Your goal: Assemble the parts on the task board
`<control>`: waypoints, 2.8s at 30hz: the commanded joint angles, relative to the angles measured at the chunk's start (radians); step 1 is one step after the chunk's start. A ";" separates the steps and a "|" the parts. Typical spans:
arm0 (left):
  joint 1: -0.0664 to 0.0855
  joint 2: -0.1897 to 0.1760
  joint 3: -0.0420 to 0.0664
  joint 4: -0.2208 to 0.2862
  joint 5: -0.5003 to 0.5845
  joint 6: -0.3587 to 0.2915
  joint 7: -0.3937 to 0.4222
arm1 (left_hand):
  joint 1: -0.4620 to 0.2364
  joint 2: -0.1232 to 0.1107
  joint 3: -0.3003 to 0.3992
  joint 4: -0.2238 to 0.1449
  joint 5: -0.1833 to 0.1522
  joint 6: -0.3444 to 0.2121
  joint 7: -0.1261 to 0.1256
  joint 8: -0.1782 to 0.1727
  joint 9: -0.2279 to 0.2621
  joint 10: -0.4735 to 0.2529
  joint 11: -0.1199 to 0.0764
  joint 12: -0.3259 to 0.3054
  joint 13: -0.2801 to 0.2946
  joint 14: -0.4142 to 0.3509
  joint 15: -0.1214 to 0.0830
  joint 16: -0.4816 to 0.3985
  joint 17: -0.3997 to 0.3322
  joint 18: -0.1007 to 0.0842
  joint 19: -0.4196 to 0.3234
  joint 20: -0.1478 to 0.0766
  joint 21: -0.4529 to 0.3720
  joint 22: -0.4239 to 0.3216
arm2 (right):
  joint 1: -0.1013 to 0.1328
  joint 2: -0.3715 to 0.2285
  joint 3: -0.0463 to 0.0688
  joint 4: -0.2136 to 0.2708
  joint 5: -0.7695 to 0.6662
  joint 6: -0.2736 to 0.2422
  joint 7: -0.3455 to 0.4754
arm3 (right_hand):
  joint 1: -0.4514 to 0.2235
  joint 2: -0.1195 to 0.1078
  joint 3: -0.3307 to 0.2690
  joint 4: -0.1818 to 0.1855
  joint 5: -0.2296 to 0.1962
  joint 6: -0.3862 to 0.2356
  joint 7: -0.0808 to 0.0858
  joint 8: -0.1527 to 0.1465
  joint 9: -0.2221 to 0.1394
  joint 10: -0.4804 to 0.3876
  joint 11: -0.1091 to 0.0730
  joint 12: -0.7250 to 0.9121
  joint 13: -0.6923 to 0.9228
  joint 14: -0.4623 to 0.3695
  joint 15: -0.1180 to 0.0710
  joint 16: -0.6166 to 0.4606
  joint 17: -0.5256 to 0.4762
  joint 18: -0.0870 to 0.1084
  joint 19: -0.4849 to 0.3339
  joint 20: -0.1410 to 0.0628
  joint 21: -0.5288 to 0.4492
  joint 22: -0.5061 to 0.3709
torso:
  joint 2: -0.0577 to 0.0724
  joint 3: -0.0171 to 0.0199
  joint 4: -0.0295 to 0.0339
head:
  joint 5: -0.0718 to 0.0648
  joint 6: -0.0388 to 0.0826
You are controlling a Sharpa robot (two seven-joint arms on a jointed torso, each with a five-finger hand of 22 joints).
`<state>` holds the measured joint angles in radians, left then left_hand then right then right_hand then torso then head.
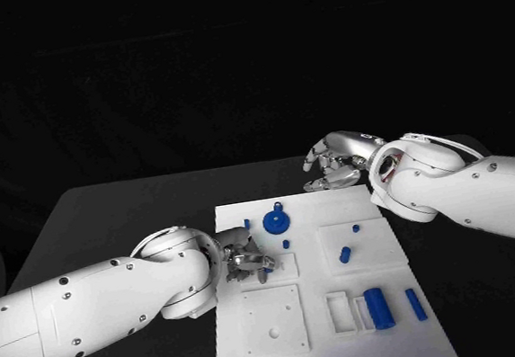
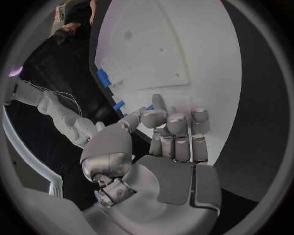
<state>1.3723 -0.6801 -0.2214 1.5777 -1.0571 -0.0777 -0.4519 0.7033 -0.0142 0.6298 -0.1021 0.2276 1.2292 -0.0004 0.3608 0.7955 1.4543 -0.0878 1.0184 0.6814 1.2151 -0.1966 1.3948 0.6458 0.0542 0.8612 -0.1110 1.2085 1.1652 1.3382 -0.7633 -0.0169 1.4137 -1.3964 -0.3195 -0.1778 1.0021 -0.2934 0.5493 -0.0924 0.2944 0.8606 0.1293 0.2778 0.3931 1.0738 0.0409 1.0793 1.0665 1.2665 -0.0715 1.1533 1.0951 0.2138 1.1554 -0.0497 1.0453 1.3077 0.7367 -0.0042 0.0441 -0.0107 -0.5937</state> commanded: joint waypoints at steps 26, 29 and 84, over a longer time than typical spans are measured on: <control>-0.002 0.000 0.015 -0.008 0.003 0.005 0.006 | -0.017 -0.089 -0.011 0.070 -0.176 0.026 -0.026 0.008 0.007 -0.057 -0.048 0.011 -0.007 -0.016 -0.034 0.009 -0.007 0.023 -0.018 -0.165 0.019 -0.022 | 0.000 -0.002 0.000 0.001 -0.011 0.015 0.005 | 0.010 0.000 -0.001 0.005 0.003 -0.018 0.022 0.007 0.001 -0.001 -0.004 0.005 -0.003 0.002 -0.002 -0.005 -0.002 0.048 0.001 -0.005 -0.006 0.009 | 0.000 -0.0005 -0.0006 | -0.002 0.000; -0.002 -0.007 0.019 -0.008 0.015 0.003 0.009 | -0.016 -0.109 -0.011 0.077 -0.177 0.025 -0.026 0.008 0.007 -0.058 -0.048 0.011 -0.008 -0.016 -0.034 0.009 -0.008 0.024 -0.018 -0.165 0.020 -0.025 | 0.000 -0.004 0.000 0.001 -0.011 0.012 0.007 | 0.010 0.000 -0.001 0.005 0.003 -0.018 0.022 0.007 0.001 -0.001 -0.004 0.005 -0.003 0.002 -0.002 -0.005 -0.002 0.048 0.001 -0.005 -0.006 0.009 | 0.000 -0.0010 -0.0013 | -0.003 0.003; 0.057 0.136 0.113 -0.418 0.105 0.153 0.040 | 0.106 -0.204 -0.009 0.170 -0.178 -0.237 0.084 -0.112 -0.031 -0.214 0.061 -0.251 -0.130 -0.179 0.103 -0.212 -0.134 -0.034 -0.189 -0.079 -0.108 -0.127 | 0.000 -0.008 0.001 -0.038 -0.004 -0.002 0.012 | 0.009 -0.001 -0.004 0.008 0.003 -0.020 0.022 0.006 0.001 0.000 -0.004 0.007 -0.005 0.003 -0.001 -0.005 -0.003 0.048 0.002 -0.005 -0.007 0.009 | 0.005 -0.0016 -0.0024 | -0.001 0.038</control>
<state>1.4293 -0.5491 -0.1086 1.1622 -0.9430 0.0377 -0.4279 0.8054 -0.2236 0.6235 0.0669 0.0532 0.9940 0.0883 0.2450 0.7637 1.2329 -0.0269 0.7735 0.5519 1.0291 -0.0961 1.1856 0.5117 0.0228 0.6700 -0.0627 1.0996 1.0395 1.3381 -0.7727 -0.0167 1.3749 -1.3958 -0.3190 -0.1744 1.0021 -0.2934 0.5465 -0.0896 0.2943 0.8585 0.1282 0.2779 0.3928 1.0738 0.0409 1.0792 1.0620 1.2665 -0.0715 1.1533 1.0936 0.2138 1.1574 -0.0477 1.0453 1.3080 0.7416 -0.0053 0.0419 -0.0109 -0.5554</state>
